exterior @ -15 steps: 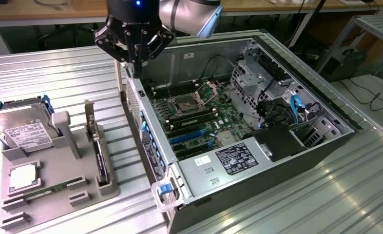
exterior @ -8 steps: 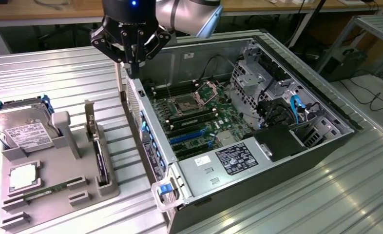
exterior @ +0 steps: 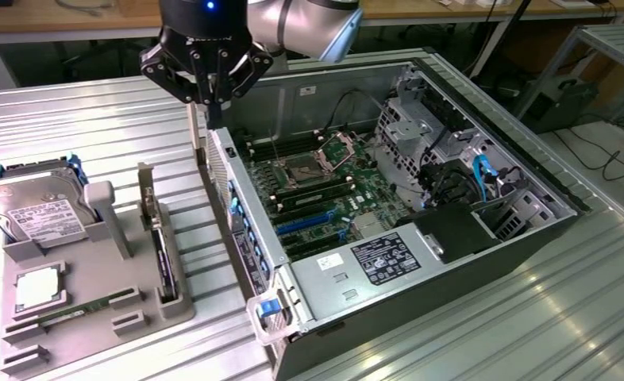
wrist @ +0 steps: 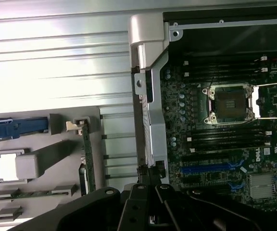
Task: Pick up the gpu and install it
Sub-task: 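Reach for the gpu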
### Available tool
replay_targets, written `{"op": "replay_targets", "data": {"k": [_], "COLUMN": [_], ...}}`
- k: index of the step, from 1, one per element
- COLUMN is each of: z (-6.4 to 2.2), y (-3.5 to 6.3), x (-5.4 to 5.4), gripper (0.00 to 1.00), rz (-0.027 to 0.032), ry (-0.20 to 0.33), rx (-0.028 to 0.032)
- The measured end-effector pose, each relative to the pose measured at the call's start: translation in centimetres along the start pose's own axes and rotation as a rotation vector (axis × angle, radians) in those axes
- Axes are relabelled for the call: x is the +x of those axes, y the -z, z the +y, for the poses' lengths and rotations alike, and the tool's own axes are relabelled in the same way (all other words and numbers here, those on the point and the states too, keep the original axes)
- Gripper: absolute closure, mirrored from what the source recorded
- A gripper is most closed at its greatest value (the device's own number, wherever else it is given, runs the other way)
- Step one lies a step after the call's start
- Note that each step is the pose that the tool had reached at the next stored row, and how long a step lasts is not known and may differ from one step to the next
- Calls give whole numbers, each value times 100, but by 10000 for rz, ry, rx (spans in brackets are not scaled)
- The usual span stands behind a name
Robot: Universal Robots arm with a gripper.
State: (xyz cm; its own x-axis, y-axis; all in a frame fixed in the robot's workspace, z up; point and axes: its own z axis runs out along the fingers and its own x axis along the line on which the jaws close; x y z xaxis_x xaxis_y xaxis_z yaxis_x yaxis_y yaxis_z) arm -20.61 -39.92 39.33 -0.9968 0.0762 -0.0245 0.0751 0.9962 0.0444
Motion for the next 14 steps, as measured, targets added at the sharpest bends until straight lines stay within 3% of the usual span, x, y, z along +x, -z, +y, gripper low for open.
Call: {"op": "replay_targets", "data": {"k": [14], "z": [-36], "y": [5], "x": [137], "gripper": [89], "rz": [0], "ry": [0], "rx": [0]}}
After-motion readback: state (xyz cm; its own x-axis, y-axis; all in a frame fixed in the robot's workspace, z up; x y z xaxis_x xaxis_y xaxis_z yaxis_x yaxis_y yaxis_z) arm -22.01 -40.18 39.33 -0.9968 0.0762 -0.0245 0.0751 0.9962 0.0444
